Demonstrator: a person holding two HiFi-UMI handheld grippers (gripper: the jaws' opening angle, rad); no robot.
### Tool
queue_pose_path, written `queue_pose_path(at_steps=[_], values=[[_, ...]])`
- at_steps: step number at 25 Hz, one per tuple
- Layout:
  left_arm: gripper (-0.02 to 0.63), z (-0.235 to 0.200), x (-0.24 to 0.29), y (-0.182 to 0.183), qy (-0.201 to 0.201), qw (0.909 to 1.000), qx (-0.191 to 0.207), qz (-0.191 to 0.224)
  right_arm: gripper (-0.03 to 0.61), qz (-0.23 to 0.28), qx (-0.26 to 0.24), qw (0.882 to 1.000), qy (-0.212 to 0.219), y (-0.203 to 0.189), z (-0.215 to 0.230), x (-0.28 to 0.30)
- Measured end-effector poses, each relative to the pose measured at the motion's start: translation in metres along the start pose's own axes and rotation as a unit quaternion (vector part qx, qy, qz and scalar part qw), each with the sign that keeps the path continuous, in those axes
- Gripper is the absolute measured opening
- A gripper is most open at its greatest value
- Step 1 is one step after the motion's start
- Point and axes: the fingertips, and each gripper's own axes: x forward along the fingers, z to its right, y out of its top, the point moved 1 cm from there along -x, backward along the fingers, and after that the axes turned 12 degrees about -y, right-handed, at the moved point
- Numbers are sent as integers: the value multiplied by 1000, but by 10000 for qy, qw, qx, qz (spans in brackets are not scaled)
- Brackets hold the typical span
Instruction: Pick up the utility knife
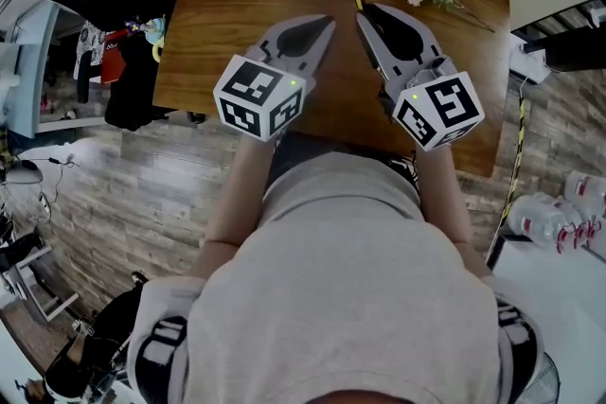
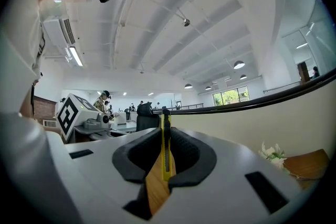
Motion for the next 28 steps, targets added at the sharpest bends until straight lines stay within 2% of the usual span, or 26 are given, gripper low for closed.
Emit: queue_pose_path(at_steps=[13,28], values=[[15,6,-5,-6,-83,10000,-40,17,64,-30,192,9998,42,-7,-9,-8],[15,4,-1,-11,-148,9998,-141,-7,64,-168,302,9994,-95,-20,-7,-7]])
